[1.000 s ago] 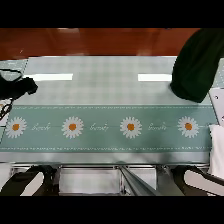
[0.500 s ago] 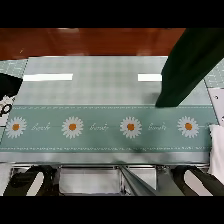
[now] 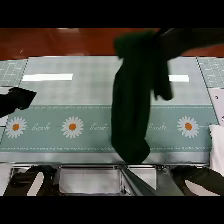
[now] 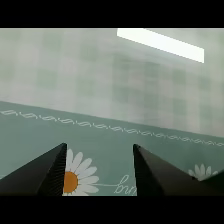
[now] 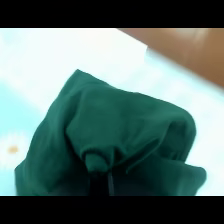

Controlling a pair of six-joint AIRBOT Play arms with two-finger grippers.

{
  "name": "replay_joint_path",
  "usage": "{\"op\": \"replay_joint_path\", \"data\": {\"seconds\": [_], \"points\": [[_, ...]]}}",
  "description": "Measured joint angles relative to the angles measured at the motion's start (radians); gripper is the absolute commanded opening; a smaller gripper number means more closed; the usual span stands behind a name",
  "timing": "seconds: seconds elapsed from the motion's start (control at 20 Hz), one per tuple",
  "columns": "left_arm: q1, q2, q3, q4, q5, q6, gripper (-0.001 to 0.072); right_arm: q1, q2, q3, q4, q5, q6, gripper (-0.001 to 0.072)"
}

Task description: Fold the shirts.

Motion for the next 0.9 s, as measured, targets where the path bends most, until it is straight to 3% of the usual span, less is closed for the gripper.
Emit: {"op": "replay_joint_path", "data": {"seconds": [0.15,0.3,0.35,0.4,0.45,0.65,0.9], "points": [[0.000,0.001,-0.034,-0.006,-0.008,0.016,0.0508,0.135,-0.159,-0.046,-0.027,-0.046,0.049,0.0031],[0.000,0.001,-0.052,-0.006,-0.011,0.024,0.0508,0.204,-0.327,-0.064,0.052,-0.118,0.082,0.0031],[0.000,0.001,-0.055,-0.006,-0.011,0.026,0.0508,0.216,-0.377,-0.067,0.098,-0.140,0.089,0.0077],[0.000,-0.001,-0.057,-0.006,-0.011,0.026,0.0508,0.223,-0.421,-0.069,0.143,-0.157,0.093,0.0307],[0.000,-0.003,-0.059,-0.006,-0.011,0.027,0.0508,0.229,-0.457,-0.070,0.185,-0.173,0.097,0.0407],[0.000,-0.011,-0.062,-0.005,-0.011,0.031,0.0509,0.192,-0.499,-0.071,0.232,-0.142,0.092,0.0407],[0.012,-0.033,-0.070,0.062,-0.013,0.031,0.0508,-0.065,-0.313,-0.178,0.013,0.024,0.108,0.0407]]}}
